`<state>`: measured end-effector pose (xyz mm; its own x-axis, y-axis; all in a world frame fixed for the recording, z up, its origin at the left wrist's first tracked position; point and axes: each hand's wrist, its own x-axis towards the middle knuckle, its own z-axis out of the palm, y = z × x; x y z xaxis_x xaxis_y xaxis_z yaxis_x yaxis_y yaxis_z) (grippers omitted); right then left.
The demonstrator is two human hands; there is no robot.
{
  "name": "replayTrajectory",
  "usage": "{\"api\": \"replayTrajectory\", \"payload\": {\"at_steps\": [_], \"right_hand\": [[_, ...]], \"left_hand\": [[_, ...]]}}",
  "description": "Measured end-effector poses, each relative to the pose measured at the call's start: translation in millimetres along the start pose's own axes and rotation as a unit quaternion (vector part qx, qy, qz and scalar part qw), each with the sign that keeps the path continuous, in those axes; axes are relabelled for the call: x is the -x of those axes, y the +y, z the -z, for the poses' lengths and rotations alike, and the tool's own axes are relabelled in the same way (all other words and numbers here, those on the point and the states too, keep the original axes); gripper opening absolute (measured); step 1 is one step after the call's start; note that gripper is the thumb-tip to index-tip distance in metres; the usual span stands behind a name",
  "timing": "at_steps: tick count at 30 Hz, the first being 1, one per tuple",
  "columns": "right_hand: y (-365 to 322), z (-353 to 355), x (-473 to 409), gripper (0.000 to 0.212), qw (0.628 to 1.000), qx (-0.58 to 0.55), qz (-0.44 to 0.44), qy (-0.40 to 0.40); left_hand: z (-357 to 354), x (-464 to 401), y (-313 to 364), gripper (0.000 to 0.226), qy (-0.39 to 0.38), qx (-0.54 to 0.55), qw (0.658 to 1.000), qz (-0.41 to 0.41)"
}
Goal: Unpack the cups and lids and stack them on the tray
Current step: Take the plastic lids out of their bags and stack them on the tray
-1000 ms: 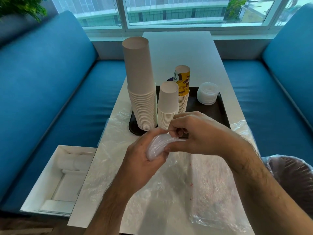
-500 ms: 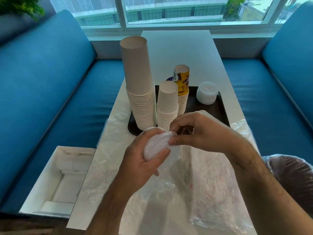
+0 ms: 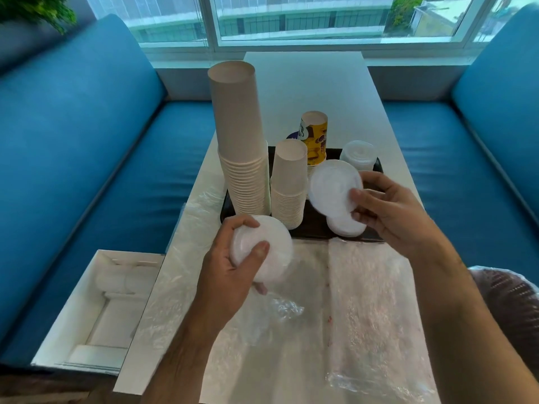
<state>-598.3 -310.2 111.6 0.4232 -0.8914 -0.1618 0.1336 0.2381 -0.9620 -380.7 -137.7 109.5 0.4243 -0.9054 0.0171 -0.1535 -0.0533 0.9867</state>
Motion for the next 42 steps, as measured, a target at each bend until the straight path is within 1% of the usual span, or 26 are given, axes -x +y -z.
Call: {"api": "replayTrajectory", "payload": {"at_steps": [2, 4, 7, 9, 11, 13, 16, 18, 20, 21, 22, 25, 28, 32, 34, 37, 39, 41, 42], "right_hand": [[14, 22, -15, 0.038, 0.996, 0.013, -0.030, 0.079], [29, 40, -31, 0.032, 0.988, 0.051, -0.067, 0.131], [47, 55, -52, 0.032, 0.977, 0.108, -0.109, 0.149], [54, 61, -59, 0.033, 0.972, 0.135, -0.119, 0.151], [59, 63, -64, 0.032, 0.962, 0.189, -0.128, 0.148], [64, 63, -68, 0.033, 0.940, 0.275, -0.137, 0.152], [65, 61, -70, 0.039, 0.902, 0.378, -0.127, 0.166], [62, 59, -71, 0.047, 0.868, 0.455, -0.113, 0.161], [59, 56, -72, 0.055, 0.834, 0.523, -0.077, 0.156], [59, 55, -73, 0.057, 0.828, 0.536, -0.060, 0.154], [58, 52, -73, 0.056, 0.830, 0.536, -0.052, 0.148], [59, 44, -72, 0.049, 0.850, 0.503, -0.081, 0.135], [65, 48, -72, 0.039, 0.863, 0.473, -0.094, 0.152], [67, 53, -74, 0.037, 0.869, 0.461, -0.103, 0.151], [65, 52, -75, 0.041, 0.861, 0.480, -0.081, 0.146], [63, 44, -75, 0.052, 0.842, 0.523, -0.005, 0.131], [65, 36, -75, 0.054, 0.822, 0.560, 0.028, 0.098], [68, 28, -75, 0.052, 0.793, 0.606, 0.017, 0.053], [69, 25, -74, 0.050, 0.785, 0.618, 0.005, 0.039]], "left_hand": [[1, 0, -1, 0.044, 0.021, -0.024, 0.999, -0.004], [1, 0, -1, 0.049, 0.029, -0.028, 0.999, -0.005], [0, 2, -1, 0.047, 0.024, -0.015, 1.000, 0.001], [1, 2, -1, 0.048, 0.016, -0.014, 1.000, 0.000], [1, 2, -1, 0.049, 0.011, -0.016, 1.000, -0.003], [2, 2, -2, 0.050, 0.009, -0.021, 1.000, -0.007], [2, 3, -3, 0.049, 0.009, -0.026, 1.000, -0.007], [2, 3, -3, 0.047, 0.010, -0.019, 1.000, -0.003], [2, 3, -4, 0.046, 0.010, -0.017, 1.000, 0.003], [1, 3, -3, 0.046, 0.010, -0.018, 1.000, 0.006], [1, 2, -3, 0.046, 0.009, -0.019, 1.000, 0.009], [0, 2, -2, 0.046, 0.007, -0.019, 1.000, 0.014], [0, 3, -1, 0.046, 0.008, -0.022, 1.000, 0.016], [1, 3, -1, 0.046, 0.008, -0.022, 1.000, 0.015], [1, 3, 0, 0.046, 0.007, -0.025, 1.000, 0.017], [0, 4, 1, 0.046, 0.005, -0.026, 1.000, 0.016], [-1, 5, 2, 0.045, 0.003, -0.028, 0.999, 0.015], [-1, 5, 2, 0.044, 0.002, -0.030, 0.999, 0.015], [-1, 5, 2, 0.043, 0.002, -0.031, 0.999, 0.014]]}}
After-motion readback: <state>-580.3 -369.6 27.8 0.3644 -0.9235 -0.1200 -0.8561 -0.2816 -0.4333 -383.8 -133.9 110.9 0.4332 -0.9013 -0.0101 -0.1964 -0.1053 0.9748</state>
